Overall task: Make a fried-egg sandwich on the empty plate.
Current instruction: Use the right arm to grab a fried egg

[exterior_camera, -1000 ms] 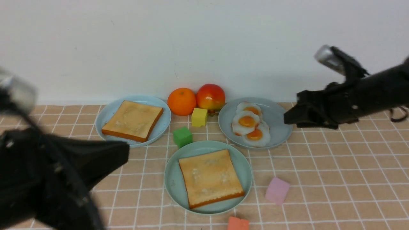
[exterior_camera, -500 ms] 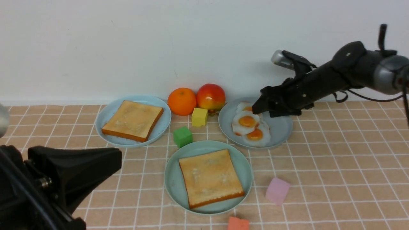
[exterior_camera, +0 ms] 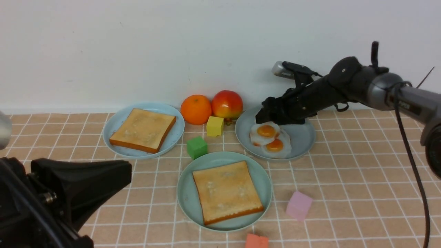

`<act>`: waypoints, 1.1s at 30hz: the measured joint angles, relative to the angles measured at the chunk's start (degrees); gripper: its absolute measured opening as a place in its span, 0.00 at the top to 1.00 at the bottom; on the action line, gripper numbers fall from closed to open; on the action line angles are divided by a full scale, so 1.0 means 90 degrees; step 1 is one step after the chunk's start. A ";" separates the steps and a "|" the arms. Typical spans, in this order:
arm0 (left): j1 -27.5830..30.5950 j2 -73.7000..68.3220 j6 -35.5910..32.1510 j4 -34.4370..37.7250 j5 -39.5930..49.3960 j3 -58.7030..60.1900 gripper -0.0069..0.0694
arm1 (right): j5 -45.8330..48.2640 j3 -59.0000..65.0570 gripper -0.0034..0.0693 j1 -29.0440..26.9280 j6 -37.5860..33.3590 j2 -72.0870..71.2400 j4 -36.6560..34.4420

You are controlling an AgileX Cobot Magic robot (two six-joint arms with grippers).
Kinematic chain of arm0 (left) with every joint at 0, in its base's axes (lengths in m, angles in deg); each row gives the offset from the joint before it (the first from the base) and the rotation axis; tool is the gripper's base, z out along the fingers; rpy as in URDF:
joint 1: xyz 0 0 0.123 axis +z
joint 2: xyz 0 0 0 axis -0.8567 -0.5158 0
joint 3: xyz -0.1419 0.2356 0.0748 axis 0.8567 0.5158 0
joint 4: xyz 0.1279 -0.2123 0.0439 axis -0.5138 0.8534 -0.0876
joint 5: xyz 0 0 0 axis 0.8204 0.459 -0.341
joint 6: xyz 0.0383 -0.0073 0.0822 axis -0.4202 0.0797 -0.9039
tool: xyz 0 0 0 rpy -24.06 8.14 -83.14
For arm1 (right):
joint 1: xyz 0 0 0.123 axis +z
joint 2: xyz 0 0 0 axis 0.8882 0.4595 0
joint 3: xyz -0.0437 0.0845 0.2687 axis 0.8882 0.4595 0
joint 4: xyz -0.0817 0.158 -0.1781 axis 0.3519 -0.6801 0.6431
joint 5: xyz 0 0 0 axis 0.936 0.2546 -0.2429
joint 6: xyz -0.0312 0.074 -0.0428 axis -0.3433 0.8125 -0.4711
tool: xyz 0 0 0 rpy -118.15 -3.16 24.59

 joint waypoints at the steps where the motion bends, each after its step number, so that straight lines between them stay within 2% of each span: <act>1: 0.0000 0.0000 0.0000 0.0000 0.0000 0.0000 0.93 | -0.0007 0.0000 0.25 0.0000 0.0000 0.0006 0.0000; 12: 0.0000 0.0000 0.0000 0.0000 0.0085 0.0000 0.93 | 0.0170 -0.0048 0.27 0.0003 -0.0014 0.0011 0.0069; 16: 0.0000 0.0000 0.0000 0.0000 0.0094 0.0000 0.93 | 0.0225 -0.0053 0.37 0.0003 -0.0019 0.0011 0.0069; 21: 0.0000 0.0000 0.0000 0.0000 0.0099 0.0000 0.93 | 0.0299 -0.0053 0.56 0.0003 -0.0019 0.0011 0.0037; 22: 0.0000 0.0000 0.0000 0.0000 0.0099 0.0000 0.93 | 0.0357 -0.0053 0.64 0.0003 -0.0019 0.0011 -0.0010; 25: 0.0000 0.0000 0.0000 0.0000 0.0099 0.0000 0.92 | 0.0467 -0.0053 0.78 0.0003 -0.0019 0.0025 -0.0157; 26: 0.0000 0.0000 0.0000 0.0000 0.0099 0.0000 0.92 | 0.0467 -0.0053 0.79 0.0003 -0.0019 0.0025 -0.0173; 27: 0.0000 0.0000 0.0000 0.0000 0.0099 0.0000 0.92 | 0.0473 -0.0053 0.83 0.0003 -0.0019 0.0025 -0.0230; 33: 0.0000 0.0000 0.0000 0.0000 0.0106 0.0000 0.92 | 0.0552 -0.0064 0.85 0.0003 -0.0019 -0.0033 -0.0329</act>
